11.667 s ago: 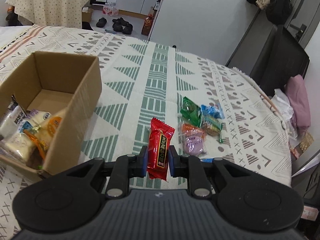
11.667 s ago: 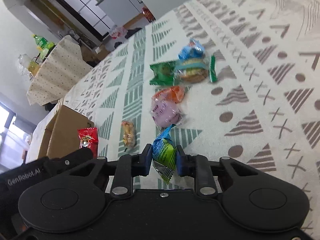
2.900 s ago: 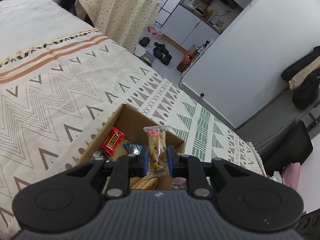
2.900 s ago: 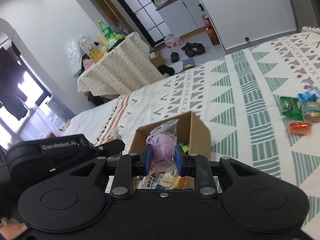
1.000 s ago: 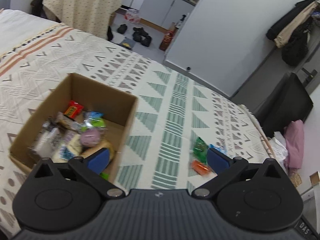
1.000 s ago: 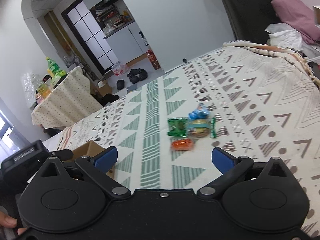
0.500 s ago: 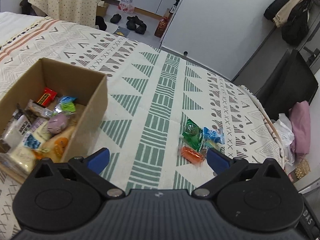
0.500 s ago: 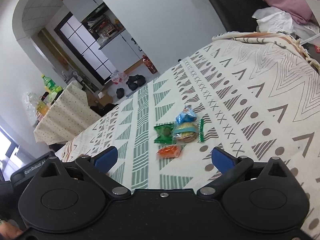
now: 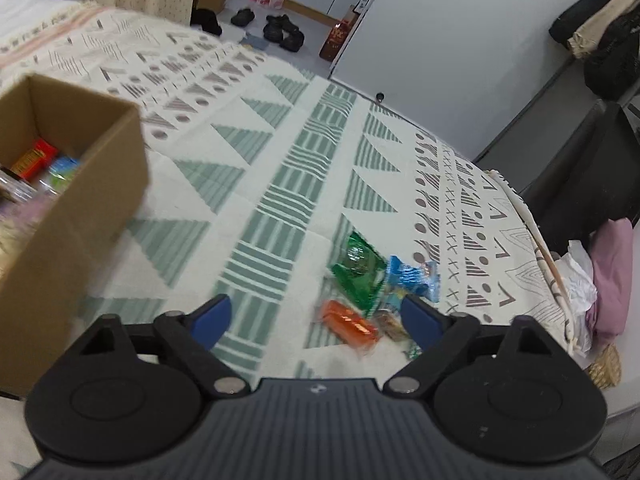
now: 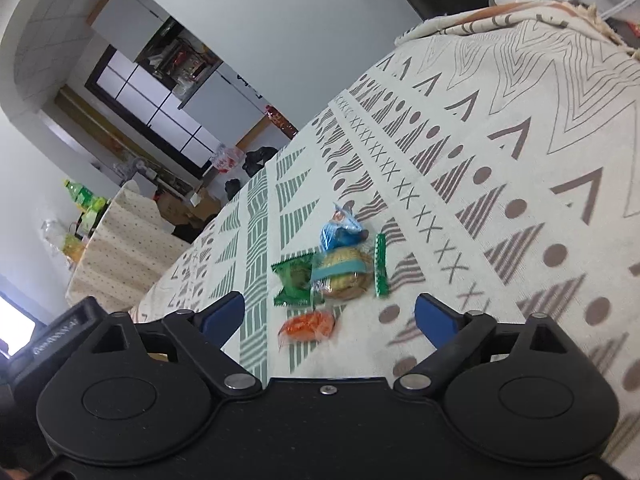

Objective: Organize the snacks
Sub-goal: 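Move both tools back toward the remaining snacks, then grasp the orange candy with the left tool while the right tool grasps the green-wrapped cake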

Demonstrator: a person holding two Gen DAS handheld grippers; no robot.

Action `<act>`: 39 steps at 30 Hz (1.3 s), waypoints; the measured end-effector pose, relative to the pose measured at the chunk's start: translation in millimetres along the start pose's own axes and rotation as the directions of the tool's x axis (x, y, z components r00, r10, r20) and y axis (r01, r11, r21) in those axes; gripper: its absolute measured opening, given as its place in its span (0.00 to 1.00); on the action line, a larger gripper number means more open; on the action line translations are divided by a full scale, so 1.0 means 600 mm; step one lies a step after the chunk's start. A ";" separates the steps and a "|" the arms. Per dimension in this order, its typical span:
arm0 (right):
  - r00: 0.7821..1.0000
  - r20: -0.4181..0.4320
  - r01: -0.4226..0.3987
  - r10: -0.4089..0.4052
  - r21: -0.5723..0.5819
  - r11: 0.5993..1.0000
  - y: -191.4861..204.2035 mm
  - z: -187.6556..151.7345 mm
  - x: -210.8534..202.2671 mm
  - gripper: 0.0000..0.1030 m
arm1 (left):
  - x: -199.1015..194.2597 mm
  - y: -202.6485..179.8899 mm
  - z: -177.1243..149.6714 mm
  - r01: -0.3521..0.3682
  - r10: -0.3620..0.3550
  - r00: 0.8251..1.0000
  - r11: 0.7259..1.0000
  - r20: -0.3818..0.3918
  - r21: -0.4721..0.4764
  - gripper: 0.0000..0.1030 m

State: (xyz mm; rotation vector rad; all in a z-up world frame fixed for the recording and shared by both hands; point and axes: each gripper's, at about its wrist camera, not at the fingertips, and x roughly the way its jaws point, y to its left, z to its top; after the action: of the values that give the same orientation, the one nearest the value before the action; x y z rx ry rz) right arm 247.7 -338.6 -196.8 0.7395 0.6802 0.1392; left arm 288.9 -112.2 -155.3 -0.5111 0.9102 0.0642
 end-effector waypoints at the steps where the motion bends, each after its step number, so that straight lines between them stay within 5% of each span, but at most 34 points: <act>1: 1.000 0.001 -0.003 0.003 0.013 1.000 -0.005 0.003 0.006 0.85 | 0.009 -0.005 -0.001 0.000 0.000 1.000 1.000 -0.008 -0.010 0.79; 12: 1.000 -0.028 -0.010 0.013 0.122 0.993 -0.054 0.020 0.049 0.73 | 0.108 -0.041 -0.013 -0.068 0.057 0.988 0.995 -0.142 -0.078 0.48; 21: 0.999 -0.044 -0.013 0.020 0.161 0.987 -0.069 0.029 0.070 0.70 | 0.145 -0.065 -0.017 -0.164 0.147 0.976 0.981 -0.158 -0.100 0.47; 24: 0.998 -0.055 -0.011 0.021 0.170 0.985 -0.074 0.030 0.078 0.68 | 0.145 -0.066 -0.018 -0.204 0.189 0.971 0.974 -0.147 -0.096 0.25; 26: 0.997 -0.068 -0.015 0.027 0.173 0.985 -0.075 0.029 0.082 0.68 | 0.141 -0.058 -0.015 -0.205 0.187 0.971 0.972 -0.147 -0.117 0.19; 39: 0.995 -0.083 0.052 -0.053 -0.007 0.999 -0.008 0.026 0.134 0.74 | 0.098 -0.013 0.015 -0.241 0.233 0.969 0.965 -0.085 -0.106 0.18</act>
State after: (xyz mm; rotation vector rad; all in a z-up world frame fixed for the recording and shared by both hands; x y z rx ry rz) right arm 319.3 -323.3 -233.4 0.7136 0.7776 0.1239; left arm 333.8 -124.4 -192.7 -0.5123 1.0394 0.3193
